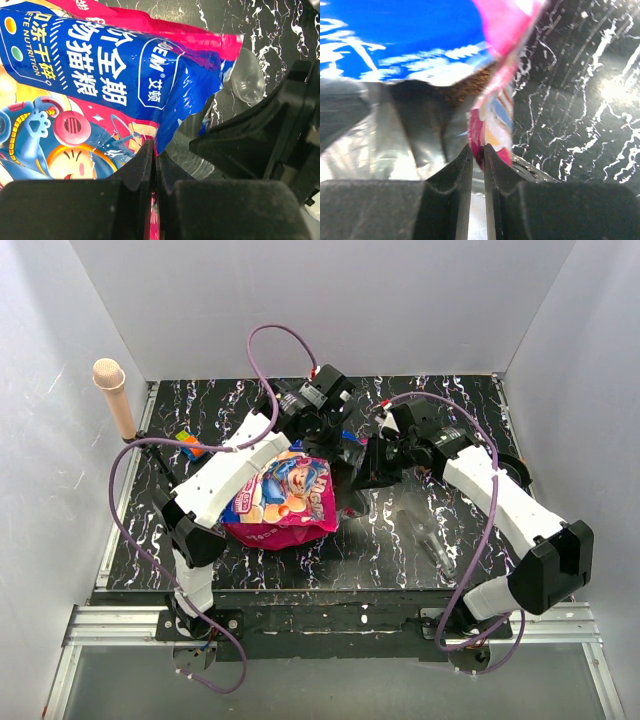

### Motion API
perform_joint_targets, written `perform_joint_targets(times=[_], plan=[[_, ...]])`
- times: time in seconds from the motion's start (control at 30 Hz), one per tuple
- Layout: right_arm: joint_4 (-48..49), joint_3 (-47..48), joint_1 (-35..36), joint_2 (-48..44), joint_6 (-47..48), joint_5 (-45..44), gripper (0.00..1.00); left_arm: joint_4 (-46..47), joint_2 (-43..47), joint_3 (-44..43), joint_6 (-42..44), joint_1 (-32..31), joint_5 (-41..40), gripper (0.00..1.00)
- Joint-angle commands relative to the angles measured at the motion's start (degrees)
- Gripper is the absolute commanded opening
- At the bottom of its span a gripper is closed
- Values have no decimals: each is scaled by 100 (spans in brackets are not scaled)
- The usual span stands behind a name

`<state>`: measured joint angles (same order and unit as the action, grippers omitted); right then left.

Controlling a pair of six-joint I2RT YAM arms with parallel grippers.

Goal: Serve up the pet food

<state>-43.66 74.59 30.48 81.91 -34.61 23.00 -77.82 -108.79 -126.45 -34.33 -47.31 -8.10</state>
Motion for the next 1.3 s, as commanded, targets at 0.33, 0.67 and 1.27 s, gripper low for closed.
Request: perform_joint_targets(times=[0.33, 0.67, 1.27], plan=[[543, -2071, -499, -605, -117, -675, 20, 1562, 377, 2417, -613, -94, 1753, 0], [656, -1281, -210, -633, -81, -420, 39, -110, -203, -773, -21, -51, 582, 0], [1930, -2818, -402, -711, -274, -869, 47, 410, -211, 431, -93, -306, 1311, 0]])
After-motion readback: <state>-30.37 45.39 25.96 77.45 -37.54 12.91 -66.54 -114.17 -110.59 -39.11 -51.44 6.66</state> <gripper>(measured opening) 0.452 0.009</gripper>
